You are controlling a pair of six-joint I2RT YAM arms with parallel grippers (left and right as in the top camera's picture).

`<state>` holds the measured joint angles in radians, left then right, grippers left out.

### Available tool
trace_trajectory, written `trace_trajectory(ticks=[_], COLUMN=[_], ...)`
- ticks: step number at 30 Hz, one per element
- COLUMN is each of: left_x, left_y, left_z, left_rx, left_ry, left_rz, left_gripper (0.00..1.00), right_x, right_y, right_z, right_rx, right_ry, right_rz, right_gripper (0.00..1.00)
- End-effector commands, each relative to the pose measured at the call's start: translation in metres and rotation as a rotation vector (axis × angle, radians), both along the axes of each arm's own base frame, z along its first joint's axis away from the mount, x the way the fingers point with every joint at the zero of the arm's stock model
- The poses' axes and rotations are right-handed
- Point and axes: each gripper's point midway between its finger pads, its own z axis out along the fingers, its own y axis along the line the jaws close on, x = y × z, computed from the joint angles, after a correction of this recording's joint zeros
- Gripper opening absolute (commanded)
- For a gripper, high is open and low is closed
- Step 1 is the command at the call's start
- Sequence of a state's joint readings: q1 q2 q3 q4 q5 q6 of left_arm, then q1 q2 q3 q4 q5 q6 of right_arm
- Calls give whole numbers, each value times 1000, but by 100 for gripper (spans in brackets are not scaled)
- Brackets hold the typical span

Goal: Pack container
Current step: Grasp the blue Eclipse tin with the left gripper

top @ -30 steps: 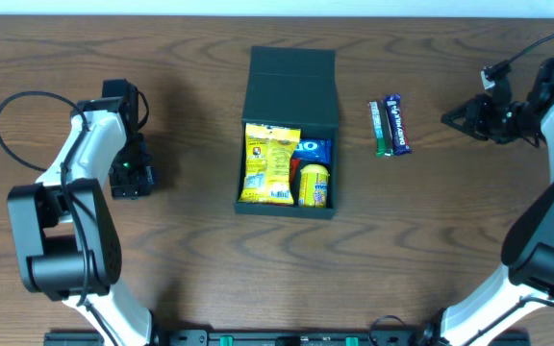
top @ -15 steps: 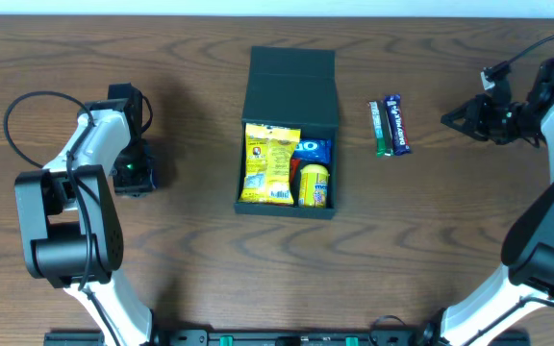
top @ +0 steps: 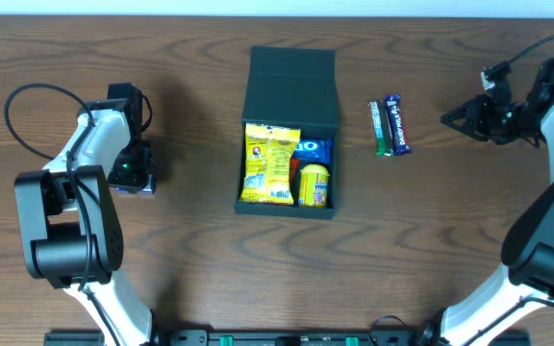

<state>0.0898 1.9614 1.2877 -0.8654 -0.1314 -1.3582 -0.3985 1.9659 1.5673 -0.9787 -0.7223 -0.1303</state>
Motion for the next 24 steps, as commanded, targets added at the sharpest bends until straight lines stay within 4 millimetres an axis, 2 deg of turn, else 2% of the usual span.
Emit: trace_trajectory(ticks=[1,15,24], left_x=[-5,-19,-20], left_y=[3,1,1], left_z=[-4,-1,4], left_rx=[5,-7,-8], left_ry=[36,102,97], left_rz=[-77,-122,-129], left_gripper=[6,6,6], right_x=[0,-1,-1], right_y=[-1,0,0], right_z=[12,12,12], right_rx=[8,11,12], right_ry=[-22,-18,-16], right_rz=[-13,-13,-13], right_gripper=[10,10,10])
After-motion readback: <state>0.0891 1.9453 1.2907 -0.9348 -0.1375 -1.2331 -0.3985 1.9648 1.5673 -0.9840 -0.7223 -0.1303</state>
